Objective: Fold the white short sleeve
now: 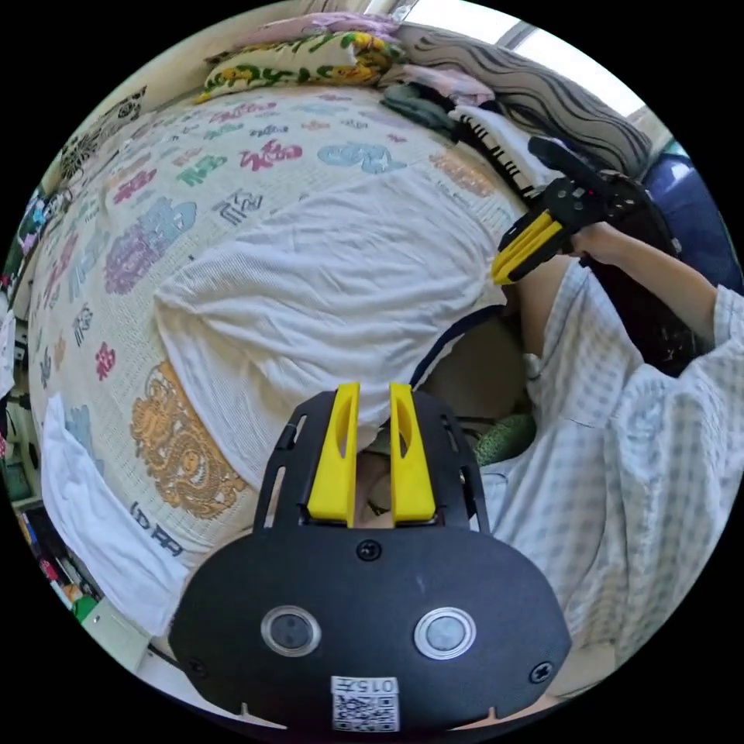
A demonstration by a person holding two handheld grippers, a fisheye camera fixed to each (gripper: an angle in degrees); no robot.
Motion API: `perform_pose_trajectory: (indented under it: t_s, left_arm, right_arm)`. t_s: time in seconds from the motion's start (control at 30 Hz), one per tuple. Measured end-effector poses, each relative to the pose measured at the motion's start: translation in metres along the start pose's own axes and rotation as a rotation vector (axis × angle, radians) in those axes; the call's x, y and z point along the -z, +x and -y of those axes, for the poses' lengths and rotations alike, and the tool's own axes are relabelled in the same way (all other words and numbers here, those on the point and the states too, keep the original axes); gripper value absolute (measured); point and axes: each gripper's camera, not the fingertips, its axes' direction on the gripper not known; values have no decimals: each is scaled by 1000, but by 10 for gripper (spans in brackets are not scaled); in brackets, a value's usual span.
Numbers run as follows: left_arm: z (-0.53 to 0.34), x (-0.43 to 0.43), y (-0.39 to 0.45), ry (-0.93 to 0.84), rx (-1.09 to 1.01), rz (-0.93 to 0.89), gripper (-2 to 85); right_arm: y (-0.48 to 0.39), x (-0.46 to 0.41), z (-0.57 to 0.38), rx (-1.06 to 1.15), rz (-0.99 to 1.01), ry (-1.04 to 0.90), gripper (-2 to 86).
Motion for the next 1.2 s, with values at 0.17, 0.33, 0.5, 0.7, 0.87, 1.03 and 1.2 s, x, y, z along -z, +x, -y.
perform_pose_trajectory:
  t_s: [0.17,0.33,0.5,0.7,0.87,1.03,1.2]
  left_arm:
    - [-14,-16,-22,-183,105,21,64]
    - [-72,53,-75,-21,393,-46,84]
    - [-131,60,-123,-39,588,-67,96]
    - [-162,51,-151,-8,642,-162,98]
    - [-143,56,-148,110,545,-267,94]
    - [-136,50,-149,8,528,-123,106]
    - [-162,46,-175,-11,670,-127,117]
  right_arm:
    - [3,-45,28,41,-61,-325,39]
    - [22,2,56,17,101,-278,48]
    - [15,28,107,148,91,-405,39]
    - [28,-27,99,82,219,-612,30]
    - [21,-31,138,9,159,-265,17]
    - [10,-66,175,5,148,-272,23]
    - [-34,1,263,141,-21,28,74]
